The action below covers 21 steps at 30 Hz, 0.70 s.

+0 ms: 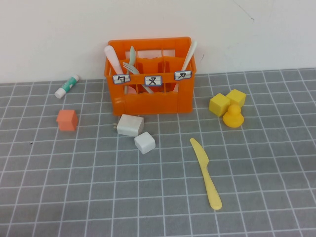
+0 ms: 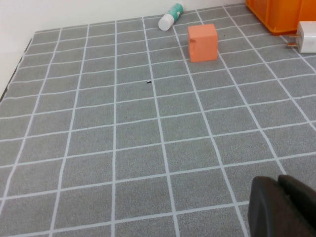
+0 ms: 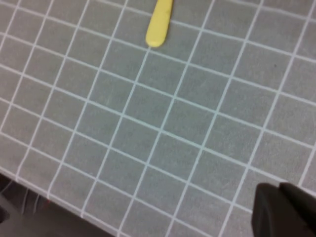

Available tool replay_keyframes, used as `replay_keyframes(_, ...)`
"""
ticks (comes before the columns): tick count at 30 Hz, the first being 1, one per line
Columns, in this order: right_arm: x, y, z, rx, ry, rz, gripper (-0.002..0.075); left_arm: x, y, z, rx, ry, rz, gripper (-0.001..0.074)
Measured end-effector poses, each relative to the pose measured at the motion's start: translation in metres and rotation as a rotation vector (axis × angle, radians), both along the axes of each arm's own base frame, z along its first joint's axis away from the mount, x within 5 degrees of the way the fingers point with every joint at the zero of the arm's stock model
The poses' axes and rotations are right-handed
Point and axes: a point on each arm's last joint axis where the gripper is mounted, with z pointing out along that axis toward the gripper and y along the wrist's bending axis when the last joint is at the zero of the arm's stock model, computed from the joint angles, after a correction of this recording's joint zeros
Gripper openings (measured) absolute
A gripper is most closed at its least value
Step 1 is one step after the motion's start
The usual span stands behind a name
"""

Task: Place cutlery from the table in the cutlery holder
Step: Pick up the knife

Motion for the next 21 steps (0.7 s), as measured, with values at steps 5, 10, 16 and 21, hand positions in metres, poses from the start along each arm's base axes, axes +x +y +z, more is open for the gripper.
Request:
replay_keyframes(5,0.027,0.001,0.000,-0.047,0.086,-0.038,-0.0003,0.000,0.000,0.000,-0.002,0.000,0.000,-0.0001)
replay_keyframes(10,0.043,0.022,-0.014,-0.191,0.192,-0.014,-0.0003,0.000,0.000,0.000,-0.002,0.000,0.000,-0.0001)
replay_keyframes(16,0.061,0.062,-0.032,-0.395,0.233,0.035,-0.0003,0.000,0.000,0.000,-0.002,0.000,0.000,-0.0001)
replay_keyframes(21,0.087,0.103,-0.047,-0.490,0.241,0.084,-0.0003,0.000,0.000,0.000,0.002,0.000,-0.001,-0.0001)
